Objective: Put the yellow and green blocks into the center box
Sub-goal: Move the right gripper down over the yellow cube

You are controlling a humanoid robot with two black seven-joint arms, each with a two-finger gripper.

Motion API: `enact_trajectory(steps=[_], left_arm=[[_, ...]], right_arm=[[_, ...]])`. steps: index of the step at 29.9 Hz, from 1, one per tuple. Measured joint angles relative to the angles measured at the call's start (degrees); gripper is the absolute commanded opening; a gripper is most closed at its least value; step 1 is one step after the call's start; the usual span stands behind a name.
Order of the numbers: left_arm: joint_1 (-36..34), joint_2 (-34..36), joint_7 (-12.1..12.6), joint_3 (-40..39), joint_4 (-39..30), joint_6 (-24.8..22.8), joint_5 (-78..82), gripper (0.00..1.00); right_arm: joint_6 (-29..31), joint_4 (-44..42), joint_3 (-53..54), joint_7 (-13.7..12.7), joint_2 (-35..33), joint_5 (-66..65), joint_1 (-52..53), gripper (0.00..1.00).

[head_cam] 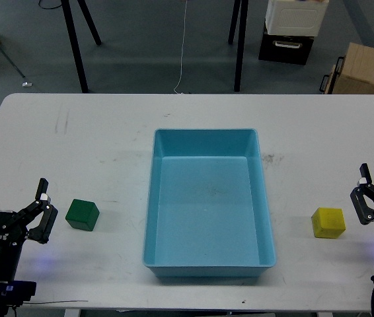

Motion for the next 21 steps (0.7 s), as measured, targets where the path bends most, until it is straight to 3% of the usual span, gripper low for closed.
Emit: enact_trajectory(steps=[8, 11, 14, 21], left_arm=[[-1.1, 0.1, -0.2, 0.1, 0.0, 0.0, 0.1, 1.0], [-1.5, 0.0, -0.8, -0.3, 0.0, 0.0, 0.1, 1.0], [-1.7, -0.2, -1.0, -0.1, 0.0, 0.0, 0.2, 1.0], [-3.3, -0.3, -0.9, 0.1, 0.0, 0.0, 0.2, 1.0]], right_arm=[[3.4, 0.0, 0.2, -0.3, 1.9, 1.2, 0.0, 1.0], [2.9, 0.0, -0.2, -0.9, -1.3, 0.8, 0.0, 1.0], [-0.5, 0.0, -1.9, -2.5, -9.8, 0.5, 0.3, 1.0], [-4.5, -1.8, -9.1, -6.3, -40.6, -0.4, 6.4, 1.0]])
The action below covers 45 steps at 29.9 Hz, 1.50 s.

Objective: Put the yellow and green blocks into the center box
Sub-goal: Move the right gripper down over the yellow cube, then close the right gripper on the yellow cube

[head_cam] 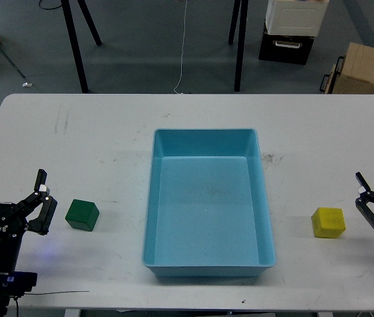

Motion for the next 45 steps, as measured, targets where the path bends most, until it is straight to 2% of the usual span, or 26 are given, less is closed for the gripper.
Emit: enact_trajectory(steps=[4, 8, 12, 16, 20, 22, 25, 32, 41, 43, 44, 45], left_arm=[[-1.0, -0.1, 0.0, 0.0, 0.1, 0.0, 0.0, 1.0], [-2.3, -1.3, 0.0, 0.5, 0.4, 0.0, 0.1, 1.0], [-3.1, -2.2, 0.0, 1.8, 0.5, 0.0, 0.1, 1.0], [-4.0, -2.4, 0.1, 2.1, 0.6, 0.0, 0.3, 1.0], [-4.7, -2.4, 0.1, 2.2, 0.7, 0.0, 0.6, 1.0], [-4.9, -2.5, 0.1, 2.2, 1.0, 0.0, 0.6, 1.0], [-5.4, -2.6, 0.0, 2.7, 1.2, 0.0, 0.7, 1.0], [-5.7, -2.5, -0.1, 4.7, 1.4, 0.0, 1.0, 1.0], [-5.7, -3.0, -0.1, 4.8, 1.7, 0.0, 1.0, 1.0], [-5.6, -3.1, -0.1, 4.8, 1.7, 0.0, 1.0, 1.0], [-5.6, -3.1, -0.1, 4.8, 1.7, 0.0, 1.0, 1.0], [-5.6, -3.2, -0.1, 4.8, 1.7, 0.0, 1.0, 1.0]], right_arm=[[-0.3, -3.2, -7.8, -3.8, -13.1, -4.3, 10.6, 1.0], [-0.4, -4.8, -22.5, -8.3, -18.8, -15.1, 27.7, 1.0], [0.0, -6.2, -42.5, -10.9, -19.7, -28.2, 47.2, 1.0], [0.9, -6.8, -65.2, -13.2, -17.4, -37.7, 67.2, 1.0], [5.8, -6.9, -83.9, -17.3, -15.1, -44.9, 82.6, 1.0], [7.5, -6.9, -89.9, -18.2, -13.5, -48.1, 87.8, 1.0], [8.2, -6.9, -95.5, -18.9, -9.4, -50.8, 91.9, 1.0], [8.3, -8.3, -102.9, -21.8, -0.9, -53.2, 93.3, 1.0], [8.3, -12.9, -105.0, -22.2, 5.8, -54.7, 92.9, 0.97], [8.3, -13.1, -105.0, -22.2, 6.5, -54.7, 92.8, 0.89], [8.3, -13.1, -105.0, -22.2, 6.7, -54.7, 92.8, 0.78], [8.3, -13.1, -105.1, -22.2, 6.9, -54.7, 92.7, 0.62]])
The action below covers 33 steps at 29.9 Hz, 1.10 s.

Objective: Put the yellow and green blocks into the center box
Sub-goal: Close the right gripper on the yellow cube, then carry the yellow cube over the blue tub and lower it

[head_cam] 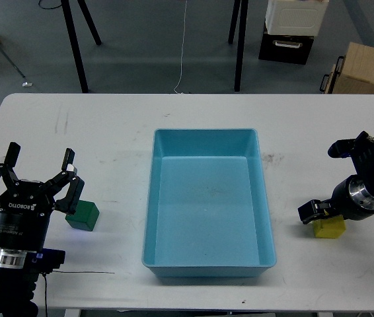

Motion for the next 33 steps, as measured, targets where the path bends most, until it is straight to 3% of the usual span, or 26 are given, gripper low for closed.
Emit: enact_trajectory(steps=[2, 3, 6, 14, 21, 27, 33], left_arm=[[0.0, 0.0, 0.0, 0.0, 0.0, 0.0, 0.0, 1.0], [0.0, 0.0, 0.0, 0.0, 0.0, 0.0, 0.0, 1.0], [0.1, 0.0, 0.0, 0.0, 0.0, 0.0, 0.0, 1.0], [0.1, -0.1, 0.0, 0.1, 0.2, 0.0, 0.0, 1.0], [0.2, -0.3, 0.0, 0.1, 0.3, 0.0, 0.0, 1.0], [0.4, -0.3, 0.0, 0.1, 0.3, 0.0, 0.0, 1.0], [0.2, -0.3, 0.0, 0.1, 0.3, 0.0, 0.0, 1.0]], right_arm=[[0.0, 0.1, -0.1, 0.0, 0.1, 0.0, 0.0, 0.31], [0.0, 0.2, -0.1, 0.0, 0.1, 0.0, -0.1, 0.21], [0.0, 0.3, -0.5, 0.0, 0.1, -0.1, -0.3, 0.0], [-5.5, 3.3, -1.2, -0.1, -0.5, 0.3, 0.9, 0.0], [-10.7, 7.2, -1.1, 0.1, 1.2, 6.7, 15.2, 0.0], [-10.7, 4.1, -1.5, 0.6, 15.2, 14.2, 26.2, 0.0], [-10.9, -4.6, -6.3, 0.2, 33.7, 15.0, 21.9, 0.06]])
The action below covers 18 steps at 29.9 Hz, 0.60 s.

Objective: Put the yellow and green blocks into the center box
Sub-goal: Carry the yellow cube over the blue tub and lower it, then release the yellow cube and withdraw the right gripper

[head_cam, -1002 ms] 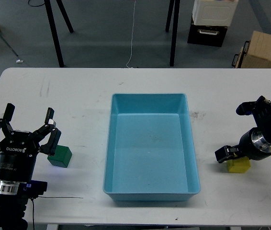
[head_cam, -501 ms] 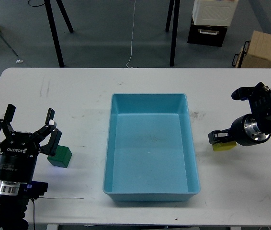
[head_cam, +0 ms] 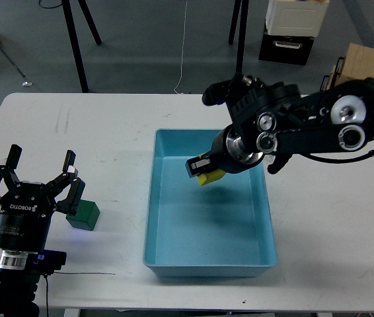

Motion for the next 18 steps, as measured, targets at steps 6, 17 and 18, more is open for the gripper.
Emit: enact_trajectory(steps=[6, 17, 18], left_arm=[[0.1, 0.1, 0.0, 0.0, 0.0, 0.0, 0.0, 1.0], [-0.2, 0.2, 0.1, 0.1, 0.0, 0.0, 0.0, 1.0], [-0.3, 0.2, 0.1, 0.1, 0.0, 0.0, 0.0, 1.0]], right_arm=[[-0.4, -3.7, -3.1, -0.1, 5.2, 0.0, -4.4, 1.0], [-0.6, -6.2, -2.3, 0.0, 5.4, 1.6, -4.1, 1.0], [-0.6, -6.9, -1.8, 0.0, 5.4, 2.6, -3.9, 1.0]])
